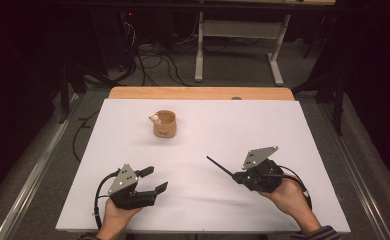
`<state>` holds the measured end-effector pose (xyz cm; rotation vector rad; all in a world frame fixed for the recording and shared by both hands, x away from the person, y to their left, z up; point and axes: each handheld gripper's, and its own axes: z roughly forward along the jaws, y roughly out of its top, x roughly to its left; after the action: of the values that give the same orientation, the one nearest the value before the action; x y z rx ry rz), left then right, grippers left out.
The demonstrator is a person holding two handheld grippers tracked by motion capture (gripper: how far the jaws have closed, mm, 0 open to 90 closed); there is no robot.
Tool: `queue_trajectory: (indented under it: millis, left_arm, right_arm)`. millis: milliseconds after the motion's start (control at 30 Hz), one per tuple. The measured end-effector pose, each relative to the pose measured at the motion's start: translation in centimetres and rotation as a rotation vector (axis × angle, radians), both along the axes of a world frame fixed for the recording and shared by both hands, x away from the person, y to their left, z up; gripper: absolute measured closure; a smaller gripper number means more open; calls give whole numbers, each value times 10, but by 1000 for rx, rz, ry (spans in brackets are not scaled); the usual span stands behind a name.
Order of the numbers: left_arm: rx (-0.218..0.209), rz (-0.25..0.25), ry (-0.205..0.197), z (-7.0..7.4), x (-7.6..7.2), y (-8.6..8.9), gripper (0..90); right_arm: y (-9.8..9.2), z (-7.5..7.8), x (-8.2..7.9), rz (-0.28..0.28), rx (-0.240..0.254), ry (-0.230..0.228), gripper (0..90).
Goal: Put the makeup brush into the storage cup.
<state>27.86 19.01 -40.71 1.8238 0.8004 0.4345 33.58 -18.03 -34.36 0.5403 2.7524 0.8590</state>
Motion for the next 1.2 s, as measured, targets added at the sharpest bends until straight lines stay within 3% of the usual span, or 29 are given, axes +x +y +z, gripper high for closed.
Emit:
queue_trajectory:
  millis: [200, 400, 700, 1200]
  left_arm:
    - [12, -51, 3, 3, -1, -4, 302]
    - [4, -65, 7, 10, -1, -4, 293]
    - [35, -120, -8, 24, -1, -6, 310]
    - [82, -228, -7, 45, 18, -28, 322]
  right_arm:
    - [0, -4, 0, 11, 27, 12, 853]
    - [1, -5, 1, 21, 34, 14, 853]
    - [8, -8, 1, 49, 17, 24, 853]
    - [15, -8, 1, 84, 22, 19, 853]
